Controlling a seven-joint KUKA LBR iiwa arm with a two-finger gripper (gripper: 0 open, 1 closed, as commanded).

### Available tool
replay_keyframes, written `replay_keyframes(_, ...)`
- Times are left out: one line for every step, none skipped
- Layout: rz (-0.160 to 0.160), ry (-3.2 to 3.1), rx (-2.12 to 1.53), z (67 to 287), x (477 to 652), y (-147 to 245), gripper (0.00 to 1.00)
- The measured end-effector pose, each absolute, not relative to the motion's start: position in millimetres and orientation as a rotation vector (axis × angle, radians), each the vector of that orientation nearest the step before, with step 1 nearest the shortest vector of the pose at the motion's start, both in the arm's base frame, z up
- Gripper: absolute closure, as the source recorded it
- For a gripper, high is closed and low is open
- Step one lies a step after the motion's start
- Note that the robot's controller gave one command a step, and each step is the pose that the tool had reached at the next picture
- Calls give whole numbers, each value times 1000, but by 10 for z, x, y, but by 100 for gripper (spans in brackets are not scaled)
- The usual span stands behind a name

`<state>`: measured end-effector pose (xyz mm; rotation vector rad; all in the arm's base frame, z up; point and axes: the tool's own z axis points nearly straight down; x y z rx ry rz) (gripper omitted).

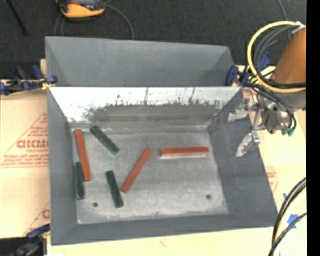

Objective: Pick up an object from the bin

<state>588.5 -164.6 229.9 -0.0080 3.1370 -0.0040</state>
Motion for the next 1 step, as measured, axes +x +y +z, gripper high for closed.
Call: replay_keyframes(-4, 3137, -9, 2299, 5885, -1646, 0)
